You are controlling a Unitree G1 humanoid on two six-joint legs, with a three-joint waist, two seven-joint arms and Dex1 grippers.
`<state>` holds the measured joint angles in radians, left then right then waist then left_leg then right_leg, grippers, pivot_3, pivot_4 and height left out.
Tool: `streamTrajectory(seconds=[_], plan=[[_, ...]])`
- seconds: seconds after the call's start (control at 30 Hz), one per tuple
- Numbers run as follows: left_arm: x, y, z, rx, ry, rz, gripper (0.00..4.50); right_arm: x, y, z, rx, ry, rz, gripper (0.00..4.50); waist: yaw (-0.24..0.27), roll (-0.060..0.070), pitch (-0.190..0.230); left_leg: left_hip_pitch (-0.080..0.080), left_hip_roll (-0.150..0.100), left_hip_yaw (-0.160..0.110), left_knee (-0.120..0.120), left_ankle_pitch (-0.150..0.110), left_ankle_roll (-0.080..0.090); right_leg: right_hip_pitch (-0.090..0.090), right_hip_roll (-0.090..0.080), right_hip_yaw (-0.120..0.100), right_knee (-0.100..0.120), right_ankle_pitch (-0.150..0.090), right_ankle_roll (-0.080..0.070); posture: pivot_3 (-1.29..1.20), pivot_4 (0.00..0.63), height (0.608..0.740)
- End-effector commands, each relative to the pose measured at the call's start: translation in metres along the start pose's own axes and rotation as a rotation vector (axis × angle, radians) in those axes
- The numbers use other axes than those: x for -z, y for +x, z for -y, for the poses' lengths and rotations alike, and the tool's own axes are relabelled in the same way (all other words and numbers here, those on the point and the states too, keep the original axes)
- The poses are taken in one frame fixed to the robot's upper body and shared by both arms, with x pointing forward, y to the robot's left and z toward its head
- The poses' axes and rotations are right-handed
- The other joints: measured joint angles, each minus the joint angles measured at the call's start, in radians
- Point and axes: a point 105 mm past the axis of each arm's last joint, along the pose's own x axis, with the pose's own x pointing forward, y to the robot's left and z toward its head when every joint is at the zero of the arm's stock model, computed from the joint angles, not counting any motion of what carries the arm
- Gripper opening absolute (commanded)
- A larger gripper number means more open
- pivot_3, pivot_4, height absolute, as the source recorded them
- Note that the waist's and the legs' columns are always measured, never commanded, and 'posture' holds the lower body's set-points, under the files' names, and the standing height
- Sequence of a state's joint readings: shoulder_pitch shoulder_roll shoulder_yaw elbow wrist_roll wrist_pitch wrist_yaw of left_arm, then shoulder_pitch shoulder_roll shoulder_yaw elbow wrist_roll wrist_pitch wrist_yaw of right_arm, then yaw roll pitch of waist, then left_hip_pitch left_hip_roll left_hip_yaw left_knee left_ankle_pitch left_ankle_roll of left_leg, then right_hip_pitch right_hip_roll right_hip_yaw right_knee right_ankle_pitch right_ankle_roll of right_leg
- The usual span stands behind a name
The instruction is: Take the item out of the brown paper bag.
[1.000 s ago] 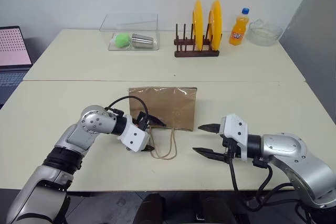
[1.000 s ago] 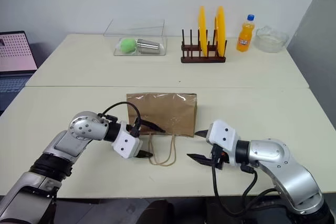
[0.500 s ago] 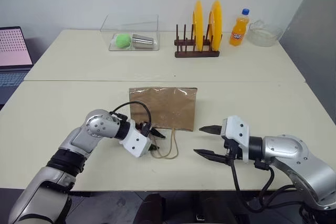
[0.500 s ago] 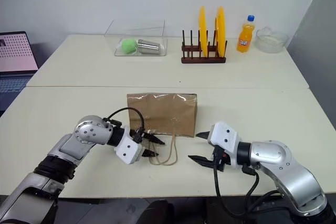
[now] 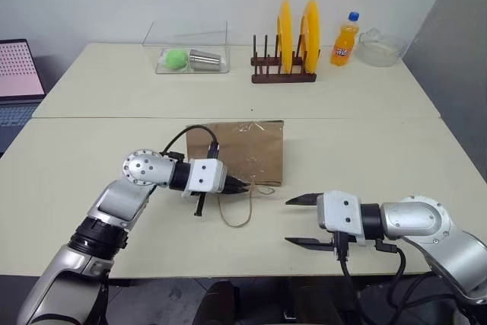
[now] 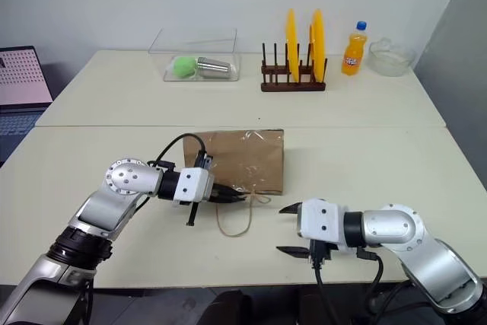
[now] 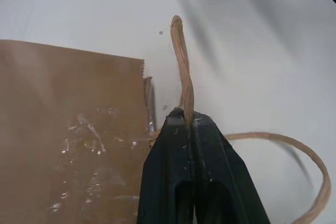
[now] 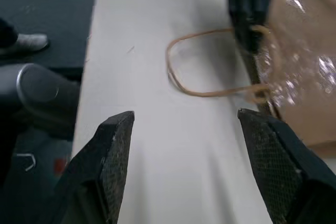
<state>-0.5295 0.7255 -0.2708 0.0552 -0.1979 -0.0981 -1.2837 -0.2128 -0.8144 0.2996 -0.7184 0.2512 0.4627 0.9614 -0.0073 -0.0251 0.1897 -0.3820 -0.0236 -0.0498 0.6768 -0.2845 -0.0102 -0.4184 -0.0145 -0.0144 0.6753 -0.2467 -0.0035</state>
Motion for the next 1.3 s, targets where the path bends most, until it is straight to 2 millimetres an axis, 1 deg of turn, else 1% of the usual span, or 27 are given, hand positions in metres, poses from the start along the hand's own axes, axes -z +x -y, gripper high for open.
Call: streamTrajectory(seconds=[0.03, 0.13, 0.23, 0.33, 0.57, 0.73, 0.83, 0.87, 0.9, 0.97, 1.2, 1.23, 1.3], plan=[[-0.012, -0.009, -0.017, -0.054, 0.033, 0.019, 0.03, -0.005, 0.012, 0.005, -0.033, -0.111, 0.019, 3.31, 0.0, 0.0, 0.0, 0.0, 0.0, 0.0, 0.0, 0.0, 0.0, 0.0, 0.0, 0.0, 0.0, 0.0, 0.0, 0.0, 0.15, 0.74], [-0.015, -0.009, -0.021, -0.068, 0.026, 0.028, 0.03, 0.0, 0.027, 0.011, -0.059, -0.172, 0.005, 3.31, -0.001, 0.0, 0.0, 0.0, 0.0, 0.0, 0.0, 0.0, 0.0, 0.0, 0.0, 0.001, 0.0, 0.0, 0.0, 0.0, 0.15, 0.74], [-0.017, -0.01, -0.022, -0.069, 0.026, 0.031, 0.03, 0.005, 0.036, 0.017, -0.07, -0.211, -0.011, 3.31, 0.0, 0.0, 0.0, 0.0, 0.0, 0.0, 0.0, 0.0, 0.0, -0.001, 0.0, 0.001, 0.001, 0.0, 0.0, 0.0, 0.15, 0.74], [-0.016, -0.012, -0.023, -0.072, 0.034, 0.025, 0.03, 0.013, 0.048, 0.028, -0.054, -0.264, -0.033, 3.31, 0.001, 0.0, 0.0, 0.0, 0.0, 0.0, 0.0, 0.0, 0.0, -0.001, 0.0, 0.001, 0.001, 0.0, 0.0, 0.0, 0.15, 0.74], [-0.013, -0.02, -0.035, -0.124, 0.047, 0.014, 0.03, 0.014, 0.08, 0.034, -0.041, -0.305, -0.016, 3.31, 0.001, 0.0, 0.0, 0.0, 0.0, 0.0, 0.0, 0.0, 0.0, -0.002, 0.0, 0.001, 0.003, 0.0, -0.001, 0.0, 0.15, 0.74], [-0.015, -0.022, -0.045, -0.149, 0.058, 0.018, 0.03, 0.02, 0.093, 0.042, -0.012, -0.327, -0.039, 3.31, 0.001, 0.0, 0.0, 0.0, -0.001, 0.0, 0.001, 0.0, 0.0, -0.002, 0.0, 0.001, 0.003, 0.0, -0.001, 0.0, 0.15, 0.74], [-0.016, -0.022, -0.047, -0.154, 0.065, 0.018, 0.03, 0.025, 0.097, 0.044, -0.004, -0.333, -0.059, 3.31, 0.001, 0.0, 0.0, 0.0, -0.001, 0.0, 0.001, 0.0, 0.0, -0.002, 0.0, 0.001, 0.003, 0.001, -0.002, 0.0, 0.15, 0.74], [-0.016, -0.022, -0.048, -0.157, 0.067, 0.018, 0.03, 0.027, 0.097, 0.044, -0.01, -0.335, -0.064, 3.31, 0.001, 0.0, 0.0, 0.0, -0.001, 0.0, 0.001, 0.0, 0.0, -0.002, 0.0, 0.001, 0.004, 0.002, -0.004, 0.0, 0.15, 0.74], [-0.016, -0.022, -0.049, -0.159, 0.069, 0.018, 0.0, 0.028, 0.096, 0.043, -0.014, -0.332, -0.066, 3.02, 0.001, 0.0, 0.0, 0.0, -0.001, 0.0, 0.001, 0.0, 0.0, -0.002, 0.0, 0.001, 0.004, 0.003, -0.005, 0.0, 0.15, 0.74], [-0.017, -0.023, -0.051, -0.167, 0.073, 0.02, 0.0, 0.029, 0.096, 0.043, -0.015, -0.329, -0.068, 2.72, 0.001, 0.0, 0.0, 0.0, -0.001, 0.0, 0.001, 0.0, 0.0, -0.002, 0.0, 0.001, 0.004, 0.003, -0.005, 0.0, 0.15, 0.74], [-0.02, -0.023, -0.059, -0.191, 0.08, 0.023, 0.0, 0.033, 0.096, 0.04, -0.022, -0.32, -0.076, 0.14, 0.0, 0.0, 0.0, 0.0, -0.001, 0.0, 0.001, 0.0, 0.0, -0.002, 0.0, 0.001, 0.004, 0.003, -0.005, 0.0, 0.15, 0.74], [-0.02, -0.023, -0.061, -0.198, 0.089, 0.016, 0.0, 0.033, 0.096, 0.04, -0.023, -0.318, -0.076, 0.01, 0.0, 0.0, 0.0, 0.0, 0.0, 0.0, 0.001, 0.0, 0.0, -0.002, 0.0, 0.001, 0.004, 0.003, -0.005, 0.0, 0.15, 0.74], [-0.02, -0.024, -0.064, -0.208, 0.099, 0.006, 0.0, 0.033, 0.096, 0.039, -0.024, -0.316, -0.076, 0.01, 0.0, 0.0, 0.0, 0.0, 0.0, 0.0, 0.001, 0.0, 0.0, -0.002, 0.0, 0.001, 0.004, 0.003, -0.005, 0.0, 0.15, 0.74]])
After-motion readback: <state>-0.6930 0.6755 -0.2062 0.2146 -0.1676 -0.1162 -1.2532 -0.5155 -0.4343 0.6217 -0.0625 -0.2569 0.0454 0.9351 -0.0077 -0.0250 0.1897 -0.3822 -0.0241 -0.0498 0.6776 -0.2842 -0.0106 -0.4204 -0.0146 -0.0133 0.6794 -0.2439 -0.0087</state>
